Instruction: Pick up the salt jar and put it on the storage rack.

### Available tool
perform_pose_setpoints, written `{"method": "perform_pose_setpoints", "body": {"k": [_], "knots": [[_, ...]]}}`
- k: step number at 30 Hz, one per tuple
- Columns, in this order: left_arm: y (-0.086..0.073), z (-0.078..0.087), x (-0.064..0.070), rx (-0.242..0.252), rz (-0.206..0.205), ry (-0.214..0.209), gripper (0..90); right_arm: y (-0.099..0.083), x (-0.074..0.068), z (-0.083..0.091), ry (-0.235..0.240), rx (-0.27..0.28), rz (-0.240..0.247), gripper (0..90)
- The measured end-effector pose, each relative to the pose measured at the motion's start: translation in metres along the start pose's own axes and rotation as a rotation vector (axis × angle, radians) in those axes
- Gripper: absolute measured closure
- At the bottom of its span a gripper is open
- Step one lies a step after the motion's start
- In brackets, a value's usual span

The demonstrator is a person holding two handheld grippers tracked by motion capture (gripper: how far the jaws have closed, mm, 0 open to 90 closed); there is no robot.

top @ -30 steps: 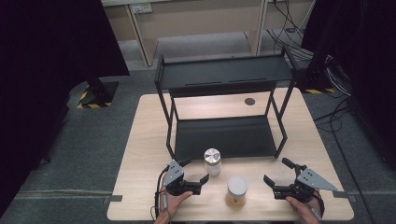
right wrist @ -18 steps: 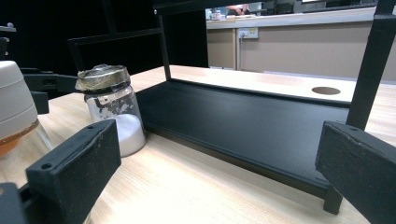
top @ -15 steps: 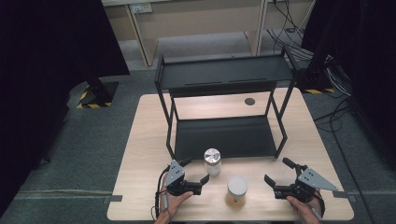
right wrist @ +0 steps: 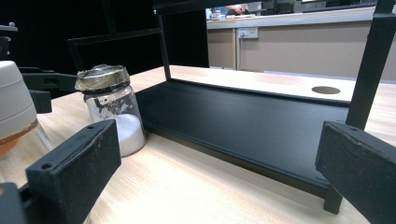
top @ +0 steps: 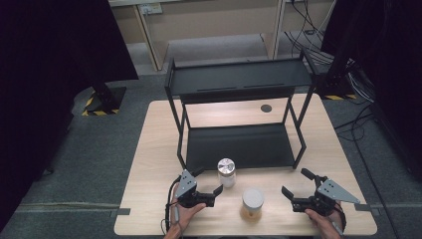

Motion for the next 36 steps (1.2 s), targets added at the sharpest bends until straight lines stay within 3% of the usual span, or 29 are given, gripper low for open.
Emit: {"method": "perform_pose_setpoints", "body": {"k": [8,30,36], "knots": [[-0.001,-0.006,0.001,-0.005,0.003,-0.004,2.9,-0.001,0.001,0.0,-0.007,0.001,0.0,0.3],[0.006,-0.046,0.007,-0.034,-0.057,-0.033,3.0,-0.001,0.001,0.0,-0.006,-0.001,0.0,0.3],[0.006,-0.051,0.005,-0.035,-0.053,-0.029,3.7,-0.001,0.001,0.0,-0.005,-0.001,-0.001,0.3]]}}
Point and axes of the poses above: each handheld gripper's, and its own axes: z roughly backward along the jaws, y roughly out of its top, x roughly to its right, the point moved 6 cm from there along -z, roughly forward along the jaws, and after that the axes turned 8 degrees about x, right-handed, at the moved point
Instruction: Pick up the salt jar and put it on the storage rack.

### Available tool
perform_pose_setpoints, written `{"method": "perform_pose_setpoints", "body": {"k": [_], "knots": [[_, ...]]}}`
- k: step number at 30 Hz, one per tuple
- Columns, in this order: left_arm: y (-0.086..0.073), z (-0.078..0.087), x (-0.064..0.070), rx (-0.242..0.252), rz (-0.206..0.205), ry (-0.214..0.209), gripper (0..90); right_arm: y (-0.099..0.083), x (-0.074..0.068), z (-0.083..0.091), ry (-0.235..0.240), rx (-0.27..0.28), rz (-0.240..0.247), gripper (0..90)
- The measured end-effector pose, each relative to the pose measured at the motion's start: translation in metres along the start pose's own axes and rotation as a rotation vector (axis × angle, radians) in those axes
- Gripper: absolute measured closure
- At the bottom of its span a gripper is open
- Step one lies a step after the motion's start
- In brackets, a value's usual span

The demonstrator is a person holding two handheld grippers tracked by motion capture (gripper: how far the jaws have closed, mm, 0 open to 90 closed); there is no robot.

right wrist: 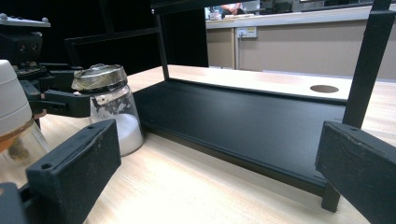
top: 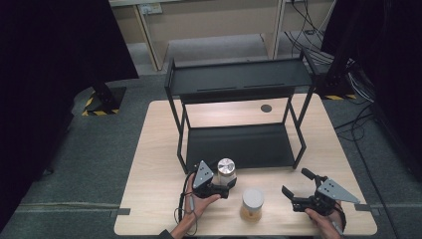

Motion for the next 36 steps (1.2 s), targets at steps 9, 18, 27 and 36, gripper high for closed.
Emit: {"method": "perform_pose_setpoints", "body": {"k": [9,18,27,36], "knots": [[-0.001,-0.005,-0.001,-0.008,-0.006,-0.007,7.0,0.0,0.0,0.0,0.0,0.0,-0.003,0.3],[-0.003,-0.01,-0.003,-0.012,-0.005,-0.014,17.6,0.0,0.001,0.0,0.002,0.0,-0.008,0.3],[-0.005,-0.012,-0.006,-0.021,0.003,-0.023,28.9,-0.001,0.002,0.0,0.001,0.005,-0.02,0.3],[-0.003,-0.013,-0.004,-0.023,-0.004,-0.019,31.0,-0.001,0.002,0.0,0.003,0.002,-0.02,0.3]]}}
Point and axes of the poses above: each handheld gripper's, and its own axes: z roughly backward along the jaws, y roughly out of its top, x roughly to its right, the point moved 6 cm from there along -z, roughly forward along the jaws, and after that the axes turned 8 degrees about x, right-handed, at the moved point
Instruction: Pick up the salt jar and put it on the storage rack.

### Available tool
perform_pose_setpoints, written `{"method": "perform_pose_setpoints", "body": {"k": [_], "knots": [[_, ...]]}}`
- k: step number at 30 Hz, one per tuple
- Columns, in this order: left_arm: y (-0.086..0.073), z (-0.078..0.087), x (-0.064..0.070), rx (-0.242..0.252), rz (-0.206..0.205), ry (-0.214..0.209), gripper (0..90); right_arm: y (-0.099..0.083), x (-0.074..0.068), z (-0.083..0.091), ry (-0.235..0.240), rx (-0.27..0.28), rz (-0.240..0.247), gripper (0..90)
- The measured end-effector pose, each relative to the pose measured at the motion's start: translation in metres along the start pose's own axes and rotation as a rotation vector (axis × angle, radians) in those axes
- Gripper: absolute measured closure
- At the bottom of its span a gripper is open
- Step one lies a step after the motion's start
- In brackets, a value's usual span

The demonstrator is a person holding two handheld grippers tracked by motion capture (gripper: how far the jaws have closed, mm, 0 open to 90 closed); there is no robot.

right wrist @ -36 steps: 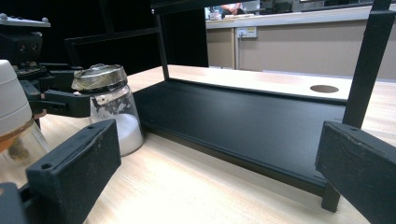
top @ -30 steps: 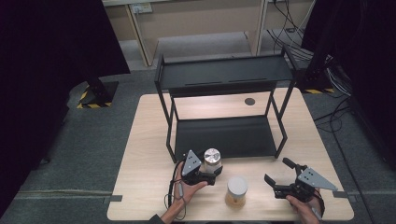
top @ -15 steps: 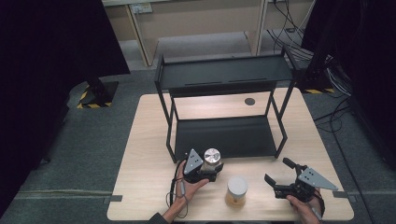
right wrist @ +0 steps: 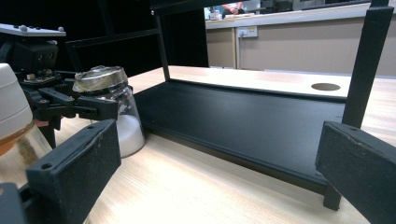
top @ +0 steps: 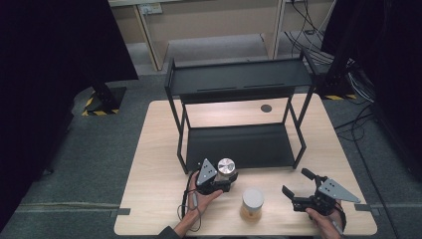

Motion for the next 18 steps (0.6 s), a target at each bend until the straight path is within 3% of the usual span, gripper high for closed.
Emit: {"method": "perform_pose_setpoints", "body": {"k": [18], "knots": [[0.018,0.006,0.002,0.014,0.007,-0.024,31.0,0.0,0.001,0.0,-0.002,-0.002,-0.004,0.3]]}}
Point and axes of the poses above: each handheld gripper's, and its own axes: z roughly backward along the jaws, y roughly out of its top, x roughly to its right, the point moved 6 cm from there along -z, roughly forward along the jaws, and after that the axes turned 8 degrees about x, right-handed, at the moved point
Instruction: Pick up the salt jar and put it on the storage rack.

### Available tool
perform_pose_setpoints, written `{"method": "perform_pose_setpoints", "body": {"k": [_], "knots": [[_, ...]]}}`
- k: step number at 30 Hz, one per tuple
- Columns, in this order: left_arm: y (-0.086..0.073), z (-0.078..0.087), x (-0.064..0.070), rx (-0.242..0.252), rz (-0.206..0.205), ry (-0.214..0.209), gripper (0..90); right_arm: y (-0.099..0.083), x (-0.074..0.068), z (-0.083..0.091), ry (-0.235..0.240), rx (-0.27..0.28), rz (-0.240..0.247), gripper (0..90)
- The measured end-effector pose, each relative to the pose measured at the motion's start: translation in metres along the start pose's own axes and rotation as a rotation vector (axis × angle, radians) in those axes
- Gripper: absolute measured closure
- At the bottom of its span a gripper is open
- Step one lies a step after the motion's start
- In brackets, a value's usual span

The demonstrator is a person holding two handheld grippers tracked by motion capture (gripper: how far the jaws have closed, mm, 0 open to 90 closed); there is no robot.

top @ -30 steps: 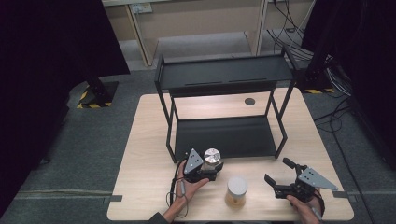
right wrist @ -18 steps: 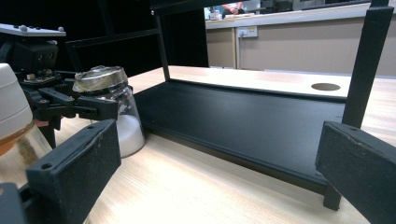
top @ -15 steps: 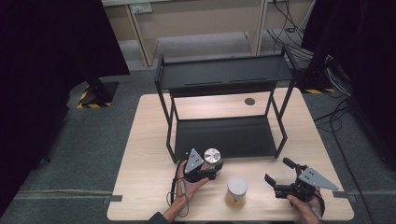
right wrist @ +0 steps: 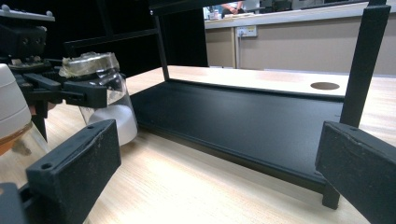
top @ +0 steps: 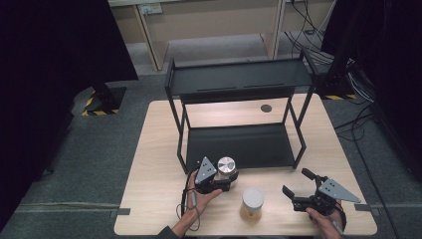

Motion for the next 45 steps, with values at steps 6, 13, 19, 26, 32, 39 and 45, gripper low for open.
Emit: {"method": "perform_pose_setpoints", "body": {"k": [6,13,19,26,32,39,45], "knots": [[0.01,0.003,0.001,0.01,0.003,-0.007,31.1,0.0,0.0,0.0,-0.002,0.002,-0.001,0.3],[0.025,0.009,0.004,0.013,-0.006,-0.011,31.0,0.0,0.0,0.0,-0.007,0.0,-0.002,0.3],[0.034,0.013,0.004,0.011,-0.009,-0.017,31.1,0.0,0.0,0.0,-0.007,0.0,-0.002,0.3],[0.041,0.016,0.004,0.014,0.011,-0.028,31.1,0.0,0.0,0.001,-0.006,0.002,-0.001,0.3],[0.048,0.018,0.005,0.012,0.0,-0.031,31.1,0.0,0.0,0.0,-0.003,0.0,0.001,0.3],[0.053,0.019,0.005,0.005,0.001,-0.038,31.1,0.0,0.0,0.0,-0.003,0.001,0.0,0.3],[0.062,0.022,0.003,0.005,-0.003,-0.038,31.1,0.0,0.0,0.0,-0.003,0.001,-0.001,0.3]]}}
Point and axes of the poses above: each handheld gripper's, and its own axes: z roughly backward along the jaws, y roughly out of its top, x roughly to its right, the point moved 6 cm from there along -z, roughly forward along the jaws, and after that the axes turned 8 degrees about x, right-handed, at the moved point
